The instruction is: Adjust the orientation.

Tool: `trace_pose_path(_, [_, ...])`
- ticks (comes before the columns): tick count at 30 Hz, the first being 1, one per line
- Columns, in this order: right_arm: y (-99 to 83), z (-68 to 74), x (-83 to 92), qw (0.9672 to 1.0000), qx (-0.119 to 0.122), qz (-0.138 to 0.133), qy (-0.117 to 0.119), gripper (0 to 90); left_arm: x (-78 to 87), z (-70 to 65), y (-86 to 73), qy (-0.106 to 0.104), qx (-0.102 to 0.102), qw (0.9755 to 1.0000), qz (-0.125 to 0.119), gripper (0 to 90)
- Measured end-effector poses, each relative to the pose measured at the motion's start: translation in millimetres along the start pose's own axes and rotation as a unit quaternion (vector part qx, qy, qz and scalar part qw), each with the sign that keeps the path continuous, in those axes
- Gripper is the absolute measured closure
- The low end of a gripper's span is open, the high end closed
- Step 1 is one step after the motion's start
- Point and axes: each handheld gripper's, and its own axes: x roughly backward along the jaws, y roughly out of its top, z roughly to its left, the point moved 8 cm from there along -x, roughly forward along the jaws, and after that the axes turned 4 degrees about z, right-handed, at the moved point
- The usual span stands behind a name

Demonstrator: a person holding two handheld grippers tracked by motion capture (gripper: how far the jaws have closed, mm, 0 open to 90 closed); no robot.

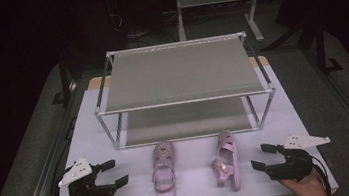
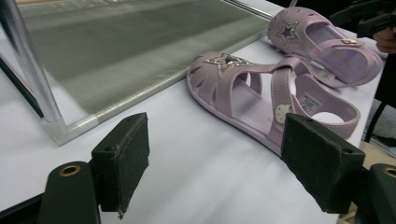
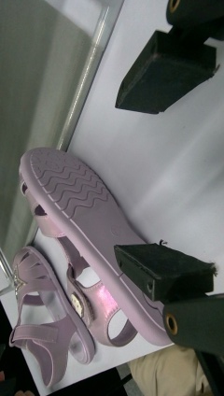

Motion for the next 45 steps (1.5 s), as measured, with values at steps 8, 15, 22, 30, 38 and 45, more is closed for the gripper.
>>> trace_pose_path(8, [6.1, 4.8, 0.8, 0.9999, -0.002, -0.014, 0.007, 24.0, 1.6, 0.1, -2.2, 0.004, 0.005, 1.0000, -0.002, 23.2])
trace_pose_path(15, [6.0, 6.4, -0.7, 0.9999, -0.001, -0.011, 0.004, 24.1, 0.2, -5.1, 6.0, 0.001, 0.003, 0.9999, -0.013, 23.2])
trace_pose_path(22, [5.9, 3.8, -1.4, 0.9999, -0.007, -0.011, 0.001, 24.0, -8.6, -16.4, 16.1, -0.004, 0.015, 0.9996, -0.023, 19.3])
trace_pose_path(30, [5.7, 6.3, 0.4, 0.9999, -0.007, -0.015, 0.003, 24.0, -21.5, -35.8, 24.5, -0.001, -0.001, 0.9999, -0.017, 19.5])
trace_pose_path(38, [5.1, 5.6, 0.0, 0.9998, -0.013, -0.015, 0.002, 23.9, -36.8, -51.4, 27.8, -0.010, -0.012, 0.9999, 0.001, 27.6])
trace_pose_path(45, [4.3, 4.8, 0.3, 0.9997, -0.015, -0.017, 0.000, 23.9, -45.1, -54.9, 29.9, -0.003, -0.004, 0.9999, 0.015, 32.9])
